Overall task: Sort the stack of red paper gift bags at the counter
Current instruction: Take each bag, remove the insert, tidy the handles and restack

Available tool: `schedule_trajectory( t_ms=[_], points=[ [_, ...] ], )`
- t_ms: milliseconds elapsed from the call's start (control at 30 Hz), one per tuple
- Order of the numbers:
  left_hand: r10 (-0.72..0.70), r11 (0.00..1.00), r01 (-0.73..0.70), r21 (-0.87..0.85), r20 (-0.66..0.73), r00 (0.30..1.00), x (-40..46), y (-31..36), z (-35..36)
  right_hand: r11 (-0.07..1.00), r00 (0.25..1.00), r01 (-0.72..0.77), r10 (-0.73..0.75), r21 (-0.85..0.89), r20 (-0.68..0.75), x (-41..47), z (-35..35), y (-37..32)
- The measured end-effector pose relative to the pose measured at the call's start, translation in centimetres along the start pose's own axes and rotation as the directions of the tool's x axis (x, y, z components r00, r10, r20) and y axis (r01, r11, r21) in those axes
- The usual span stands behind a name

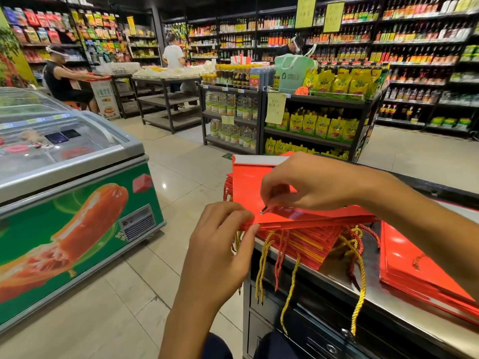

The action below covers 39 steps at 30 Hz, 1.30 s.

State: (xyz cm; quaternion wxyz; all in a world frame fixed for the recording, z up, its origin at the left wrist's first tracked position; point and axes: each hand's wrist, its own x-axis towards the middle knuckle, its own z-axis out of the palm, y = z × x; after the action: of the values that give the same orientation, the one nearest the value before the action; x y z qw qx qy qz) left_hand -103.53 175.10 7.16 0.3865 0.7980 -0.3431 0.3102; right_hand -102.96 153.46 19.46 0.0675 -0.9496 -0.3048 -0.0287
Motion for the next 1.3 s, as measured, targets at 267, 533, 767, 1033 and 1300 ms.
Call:
schedule_trajectory(
  t_ms=[267,533,767,1033,1300],
  points=[
    [-0.021,1.000,0.021,-0.009,-0.013,1.000,0.0,0.1,0.1,0.988,0.999,0.052,-0.050,-0.142,0.022,0.5,-0.2,-1.0],
    [-0.125,0.988,0.112,-0.109,-0.115,0.985,0.4,1.0,0.3,0.974,0.991,0.127,-0.134,-0.189,-0.024,0.6,-0.4,-1.9],
    [-0.180,0.977,0.142,-0.157,-0.260,0.949,1.2,1.6,0.9,0.997,0.993,0.077,-0.076,0.002,-0.089,-0.6,-0.3,-1.9],
    [-0.206,0.977,0.183,-0.107,-0.275,0.939,1.5,3.3,1.2,0.985,0.977,0.045,-0.009,0.168,-0.212,-0.9,0.9,-1.2],
    [-0.205,0.979,0.190,-0.076,-0.332,0.921,2.1,3.9,0.9,0.979,0.925,0.035,0.045,0.202,-0.378,-0.7,1.1,-1.7]
  ],
)
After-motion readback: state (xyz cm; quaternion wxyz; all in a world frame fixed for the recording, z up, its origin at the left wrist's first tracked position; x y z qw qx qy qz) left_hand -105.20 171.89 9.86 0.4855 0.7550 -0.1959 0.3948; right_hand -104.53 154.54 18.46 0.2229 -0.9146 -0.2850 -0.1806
